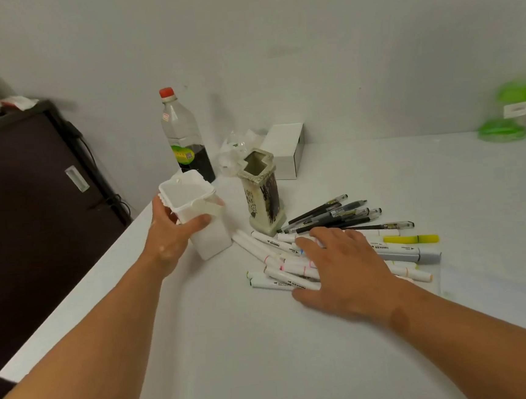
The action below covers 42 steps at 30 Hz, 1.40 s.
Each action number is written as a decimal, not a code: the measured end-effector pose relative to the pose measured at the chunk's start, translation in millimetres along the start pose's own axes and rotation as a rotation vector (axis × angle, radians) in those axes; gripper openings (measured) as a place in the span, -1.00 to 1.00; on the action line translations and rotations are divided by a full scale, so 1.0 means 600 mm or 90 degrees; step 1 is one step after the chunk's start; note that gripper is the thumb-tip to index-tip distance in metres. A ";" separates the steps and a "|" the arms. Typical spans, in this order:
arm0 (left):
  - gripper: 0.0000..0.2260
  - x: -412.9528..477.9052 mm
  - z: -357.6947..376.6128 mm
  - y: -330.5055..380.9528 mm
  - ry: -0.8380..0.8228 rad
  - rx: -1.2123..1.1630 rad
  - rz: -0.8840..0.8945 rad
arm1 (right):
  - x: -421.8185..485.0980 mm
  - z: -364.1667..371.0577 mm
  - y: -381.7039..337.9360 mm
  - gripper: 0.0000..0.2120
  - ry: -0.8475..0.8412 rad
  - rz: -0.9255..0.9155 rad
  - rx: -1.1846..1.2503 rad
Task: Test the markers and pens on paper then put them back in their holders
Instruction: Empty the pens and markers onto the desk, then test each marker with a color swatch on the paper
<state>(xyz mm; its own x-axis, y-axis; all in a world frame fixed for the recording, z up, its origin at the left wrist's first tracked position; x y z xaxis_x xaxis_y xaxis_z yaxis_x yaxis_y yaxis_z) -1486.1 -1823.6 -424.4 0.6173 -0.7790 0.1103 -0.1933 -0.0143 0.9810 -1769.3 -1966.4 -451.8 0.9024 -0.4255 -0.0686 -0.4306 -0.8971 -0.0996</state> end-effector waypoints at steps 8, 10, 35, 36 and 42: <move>-0.12 0.051 0.045 0.000 -0.086 -0.027 -0.025 | -0.005 0.000 0.001 -0.17 -0.002 -0.004 0.013; -0.13 0.058 0.056 0.000 -0.104 -0.029 -0.022 | -0.005 0.000 0.001 -0.16 -0.007 -0.005 0.015; -0.44 -0.218 0.364 0.004 -0.345 0.836 0.155 | -0.227 -0.047 0.168 -0.27 -0.010 0.011 0.077; -0.44 -0.213 0.373 0.003 -0.343 0.838 0.145 | -0.255 -0.037 0.188 -0.36 -0.011 0.028 0.091; -0.45 -0.182 0.446 0.001 -0.314 0.832 0.109 | -0.358 0.014 0.254 -0.54 -0.032 0.046 0.099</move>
<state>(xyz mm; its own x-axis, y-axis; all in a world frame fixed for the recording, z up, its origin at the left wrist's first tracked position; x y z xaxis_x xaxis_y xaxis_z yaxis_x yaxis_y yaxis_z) -1757.8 -1906.2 -478.3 0.2390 -0.9633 -0.1224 -0.9654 -0.2493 0.0770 -2029.0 -2010.7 -460.9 0.8685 -0.4783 -0.1304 -0.4956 -0.8333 -0.2448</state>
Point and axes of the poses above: each hand's wrist, its own x-axis towards the middle knuckle, its own z-axis out of the palm, y = z × x, the point moved 7 cm from there along x, towards the middle knuckle, and after that the axes turned 13 degrees about -y, right-handed, at the moved point
